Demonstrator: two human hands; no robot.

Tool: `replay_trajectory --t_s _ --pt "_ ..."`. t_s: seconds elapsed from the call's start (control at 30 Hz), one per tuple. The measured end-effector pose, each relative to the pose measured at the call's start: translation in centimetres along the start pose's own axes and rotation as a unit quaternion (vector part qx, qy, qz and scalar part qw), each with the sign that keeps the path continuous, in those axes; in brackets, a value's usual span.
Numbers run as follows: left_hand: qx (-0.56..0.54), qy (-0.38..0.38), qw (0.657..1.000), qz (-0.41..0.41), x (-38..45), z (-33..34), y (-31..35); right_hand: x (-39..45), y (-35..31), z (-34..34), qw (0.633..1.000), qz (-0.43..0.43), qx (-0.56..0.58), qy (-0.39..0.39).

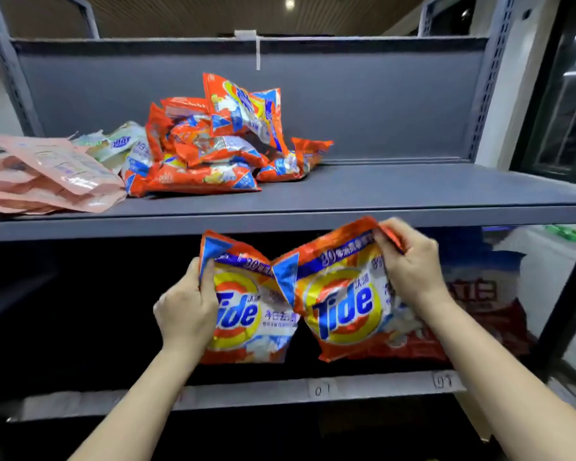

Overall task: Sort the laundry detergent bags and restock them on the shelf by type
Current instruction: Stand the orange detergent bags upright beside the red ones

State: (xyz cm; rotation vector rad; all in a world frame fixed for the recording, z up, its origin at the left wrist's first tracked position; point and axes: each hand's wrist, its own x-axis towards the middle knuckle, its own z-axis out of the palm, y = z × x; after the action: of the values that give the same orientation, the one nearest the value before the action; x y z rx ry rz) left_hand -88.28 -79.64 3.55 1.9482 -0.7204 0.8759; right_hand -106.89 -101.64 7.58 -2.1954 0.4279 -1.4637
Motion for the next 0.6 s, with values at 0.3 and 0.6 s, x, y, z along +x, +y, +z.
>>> replay_trajectory --t_s 0.3,0.6 --pt "-0.032 -0.061 0.947 -0.314 -2.3 3.9 -4.7 -5.2 4.1 6.0 0.956 0.26 0.004 -0.136" --pt "-0.225 -0.037 0.889 -0.398 1.0 9.9 -11.4 -2.5 7.5 15.3 0.932 0.317 0.105 -0.14"
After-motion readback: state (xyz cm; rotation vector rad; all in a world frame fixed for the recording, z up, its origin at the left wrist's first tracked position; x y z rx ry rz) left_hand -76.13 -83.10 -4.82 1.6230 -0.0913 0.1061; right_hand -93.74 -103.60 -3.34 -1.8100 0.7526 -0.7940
